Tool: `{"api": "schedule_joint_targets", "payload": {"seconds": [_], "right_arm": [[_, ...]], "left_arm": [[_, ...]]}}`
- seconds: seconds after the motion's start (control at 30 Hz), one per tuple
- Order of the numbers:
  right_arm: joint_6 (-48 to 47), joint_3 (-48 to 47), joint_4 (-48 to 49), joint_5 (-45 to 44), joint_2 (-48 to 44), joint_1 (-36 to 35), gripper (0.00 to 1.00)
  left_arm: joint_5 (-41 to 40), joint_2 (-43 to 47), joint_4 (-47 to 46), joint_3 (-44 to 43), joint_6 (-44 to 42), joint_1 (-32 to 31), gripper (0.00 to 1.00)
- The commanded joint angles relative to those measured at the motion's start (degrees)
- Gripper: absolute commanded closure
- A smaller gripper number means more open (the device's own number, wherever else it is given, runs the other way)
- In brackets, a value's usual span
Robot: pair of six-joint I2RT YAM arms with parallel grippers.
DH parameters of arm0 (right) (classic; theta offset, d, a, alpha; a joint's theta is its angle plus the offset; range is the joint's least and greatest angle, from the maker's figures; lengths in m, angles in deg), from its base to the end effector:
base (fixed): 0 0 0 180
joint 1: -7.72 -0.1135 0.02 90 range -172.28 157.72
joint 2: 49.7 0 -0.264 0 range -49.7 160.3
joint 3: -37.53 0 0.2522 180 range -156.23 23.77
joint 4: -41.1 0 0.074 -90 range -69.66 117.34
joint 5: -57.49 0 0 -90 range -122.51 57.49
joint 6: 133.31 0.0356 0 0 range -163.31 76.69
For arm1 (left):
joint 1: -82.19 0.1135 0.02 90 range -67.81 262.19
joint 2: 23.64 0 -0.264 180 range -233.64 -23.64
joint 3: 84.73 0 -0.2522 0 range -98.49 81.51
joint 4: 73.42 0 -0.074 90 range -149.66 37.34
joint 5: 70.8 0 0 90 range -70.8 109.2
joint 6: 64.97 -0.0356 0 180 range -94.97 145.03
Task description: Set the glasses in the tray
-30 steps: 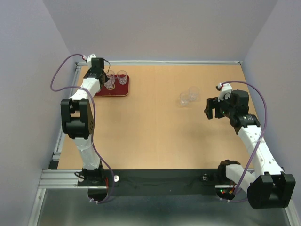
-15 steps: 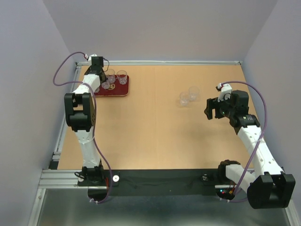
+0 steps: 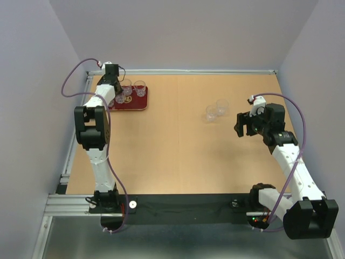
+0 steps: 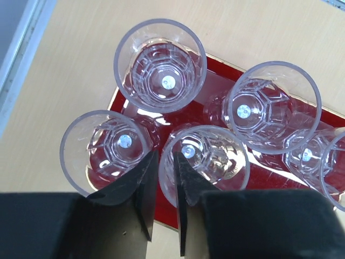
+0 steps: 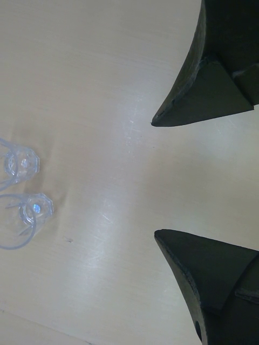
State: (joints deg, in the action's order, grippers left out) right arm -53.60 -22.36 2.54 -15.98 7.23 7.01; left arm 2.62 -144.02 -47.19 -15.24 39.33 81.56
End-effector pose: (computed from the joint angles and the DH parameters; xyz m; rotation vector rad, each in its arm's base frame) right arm 0.2156 0.0128 0.2848 -0.3684 2.1397 0.2205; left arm 0.4894 0.0048 0.2343 -0.4178 2.1354 0.1702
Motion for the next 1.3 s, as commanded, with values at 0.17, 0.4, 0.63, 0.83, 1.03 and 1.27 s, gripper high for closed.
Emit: {"api": "schedule_joint_targets", "payload": {"seconds": [0.17, 0.4, 0.63, 0.83, 1.03, 1.27], "right_arm": [[-0.2, 0.8, 2.9, 0.6, -0.6, 0.4, 0.18], [-0.6, 0.9, 2.9, 1.4, -0.8, 0.4, 0.18], [-1.6, 1.3, 2.8, 3.7, -1.2, 0.4, 0.18], [-2.0, 1.4, 2.8, 4.0, -0.8, 0.4, 0.18], [-1.1, 1.0, 2.7, 2.5, 1.2, 0.4, 0.18], [-0.8, 0.8, 2.8, 0.9, 2.0, 0.4, 0.18]], "left_arm": [[-2.4, 1.5, -0.4, -4.2, -1.8, 0.2, 0.54], [0.2, 6.5, -0.8, -4.6, -1.1, 0.2, 0.45], [7.3, 18.0, -7.7, 5.1, 0.8, 0.2, 0.35], [31.4, 26.5, -18.3, 18.5, 5.7, -0.6, 0.31], [46.6, 23.7, -24.9, 22.7, 11.3, -8.0, 0.28], [49.9, 13.2, -28.4, 15.7, 18.6, -21.0, 0.28]]}}
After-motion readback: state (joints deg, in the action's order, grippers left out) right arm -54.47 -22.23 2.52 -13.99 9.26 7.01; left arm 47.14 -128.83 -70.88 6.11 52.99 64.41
